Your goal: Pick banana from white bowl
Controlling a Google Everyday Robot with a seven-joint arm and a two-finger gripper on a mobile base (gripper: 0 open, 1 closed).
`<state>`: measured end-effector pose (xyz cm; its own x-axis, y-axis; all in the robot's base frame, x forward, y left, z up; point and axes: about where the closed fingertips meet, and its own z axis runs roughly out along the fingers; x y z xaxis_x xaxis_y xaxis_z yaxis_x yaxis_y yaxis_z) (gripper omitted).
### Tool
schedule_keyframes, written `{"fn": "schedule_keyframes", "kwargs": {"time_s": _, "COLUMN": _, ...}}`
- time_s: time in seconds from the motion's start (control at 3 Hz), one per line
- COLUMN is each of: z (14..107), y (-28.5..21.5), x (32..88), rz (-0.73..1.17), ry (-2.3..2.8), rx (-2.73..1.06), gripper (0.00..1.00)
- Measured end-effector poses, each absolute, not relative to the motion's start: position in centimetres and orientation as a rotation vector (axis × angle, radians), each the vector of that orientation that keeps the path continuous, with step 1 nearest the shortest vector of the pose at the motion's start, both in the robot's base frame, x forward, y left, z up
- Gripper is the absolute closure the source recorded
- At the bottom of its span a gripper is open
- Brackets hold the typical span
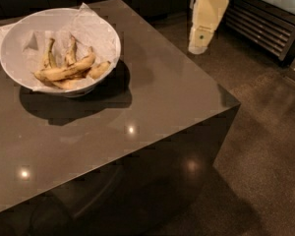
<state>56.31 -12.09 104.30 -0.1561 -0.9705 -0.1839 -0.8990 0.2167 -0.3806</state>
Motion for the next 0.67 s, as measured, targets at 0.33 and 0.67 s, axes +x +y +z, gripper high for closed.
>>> {"fn": "schedule_keyframes", "kwargs": {"time_s": 0.33, "z": 104.87, "y": -11.23, "x": 56.87, "rz": -0.255, "ry": 2.083, "rx": -1.725, "gripper": 0.00}}
{"fn": "schedule_keyframes", "kwargs": {"time_s": 0.67, "z": 104.88, "y": -11.06, "x": 57.52, "rz": -0.235, "ry": 2.031, "rx": -1.740, "gripper": 0.00}}
